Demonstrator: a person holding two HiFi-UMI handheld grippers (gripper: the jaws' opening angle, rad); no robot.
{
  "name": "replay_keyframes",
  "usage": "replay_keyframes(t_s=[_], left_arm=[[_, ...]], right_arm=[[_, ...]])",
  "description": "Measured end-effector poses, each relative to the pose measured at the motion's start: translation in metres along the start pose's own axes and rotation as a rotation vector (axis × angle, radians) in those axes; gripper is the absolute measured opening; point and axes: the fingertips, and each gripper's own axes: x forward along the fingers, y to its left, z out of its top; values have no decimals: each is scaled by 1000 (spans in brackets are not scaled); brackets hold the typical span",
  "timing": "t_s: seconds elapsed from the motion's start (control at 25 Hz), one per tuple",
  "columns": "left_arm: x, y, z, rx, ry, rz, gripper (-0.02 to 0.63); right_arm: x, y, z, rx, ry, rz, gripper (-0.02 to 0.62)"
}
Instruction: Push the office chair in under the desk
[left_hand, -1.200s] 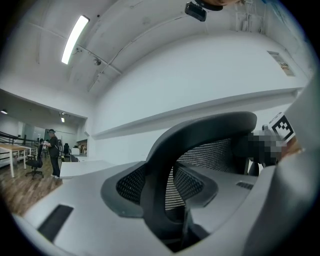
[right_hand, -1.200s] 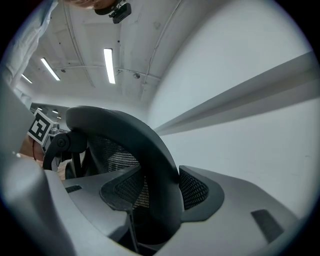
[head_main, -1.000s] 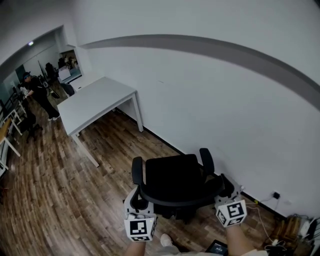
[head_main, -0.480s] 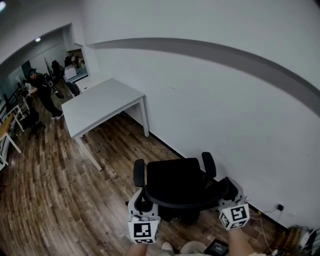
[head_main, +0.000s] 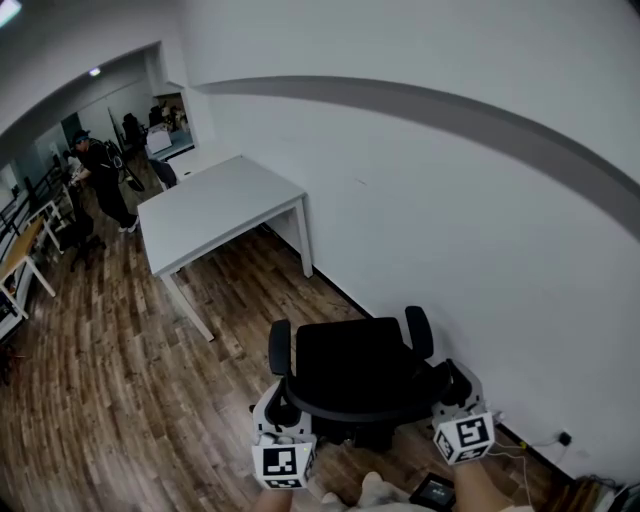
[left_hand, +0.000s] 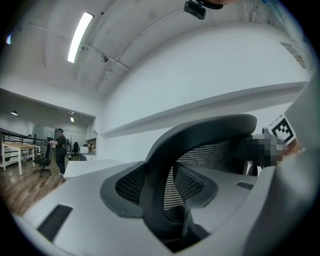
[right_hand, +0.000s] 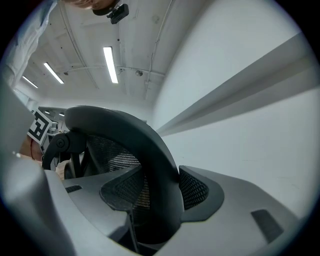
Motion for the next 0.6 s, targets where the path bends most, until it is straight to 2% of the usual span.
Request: replay_keyframes(t_s=[0.16, 0.28, 0.6], left_arm=[[8, 4, 6, 12, 28, 61, 166], [17, 4, 2, 22, -1, 67, 166], [38, 8, 8, 6, -7, 122, 166]], right_arm=[[15, -7, 2, -1, -7, 36, 224], [27, -12, 2, -9, -5, 55, 224], [60, -23, 2, -12, -5, 104, 224]])
